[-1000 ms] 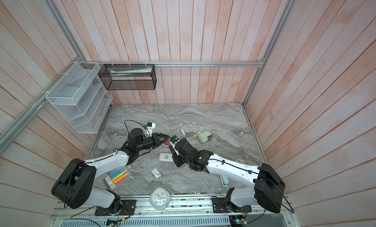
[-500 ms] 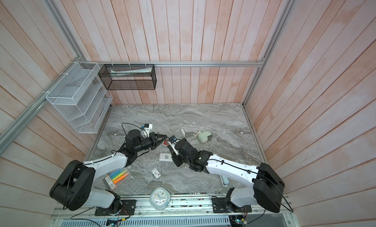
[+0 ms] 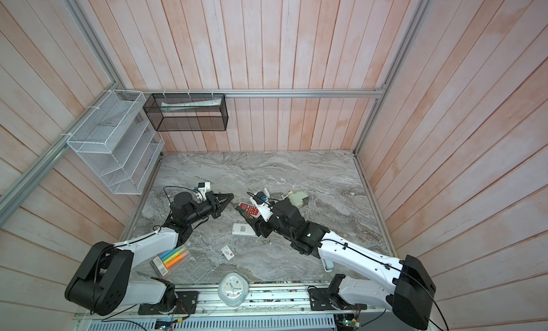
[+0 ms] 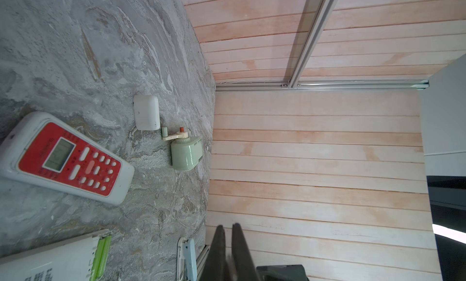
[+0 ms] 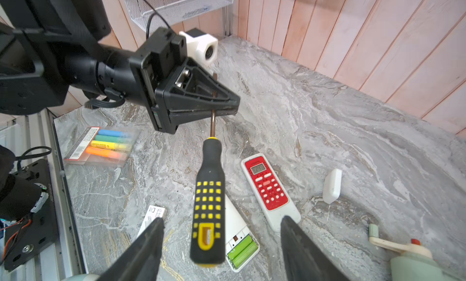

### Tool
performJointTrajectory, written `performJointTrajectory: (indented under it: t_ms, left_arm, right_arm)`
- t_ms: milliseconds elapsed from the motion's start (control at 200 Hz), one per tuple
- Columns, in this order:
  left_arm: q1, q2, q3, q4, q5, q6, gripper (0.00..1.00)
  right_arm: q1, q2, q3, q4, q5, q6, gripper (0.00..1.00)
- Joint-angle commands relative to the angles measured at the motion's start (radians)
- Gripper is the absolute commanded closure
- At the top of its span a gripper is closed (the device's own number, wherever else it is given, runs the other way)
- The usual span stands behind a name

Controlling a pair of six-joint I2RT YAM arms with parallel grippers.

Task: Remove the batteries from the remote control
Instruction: 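Lift the screwdriver with the right gripper and swing it toward the white remote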

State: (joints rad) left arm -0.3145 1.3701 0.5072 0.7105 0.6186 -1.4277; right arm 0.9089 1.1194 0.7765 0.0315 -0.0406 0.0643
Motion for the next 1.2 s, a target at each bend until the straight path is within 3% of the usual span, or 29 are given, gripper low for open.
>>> performJointTrajectory:
  t_ms: [0, 490, 1005, 1190]
  left_arm:
    - [0.008, -0.016, -0.012, 0.077, 0.033, -0.063, 1.00]
    - [0.011, 0.003, -0.025, 0.143, 0.029, -0.149, 1.00]
    - [0.011, -0.003, -0.031, 0.134, 0.026, -0.120, 1.00]
    - [0.011, -0.012, -0.029, 0.116, 0.027, -0.098, 1.00]
  right_arm:
    - [-0.055, -0.031, -0.020, 0.034, -0.148, -0.012, 0.27]
    - [-0.062, 0.083, 0.009, 0.109, -0.231, 0.032, 0.30]
    - [-0.062, 0.166, 0.086, 0.046, -0.246, 0.045, 0.55]
    - [-0.062, 0.187, 0.104, 0.020, -0.260, 0.042, 0.59]
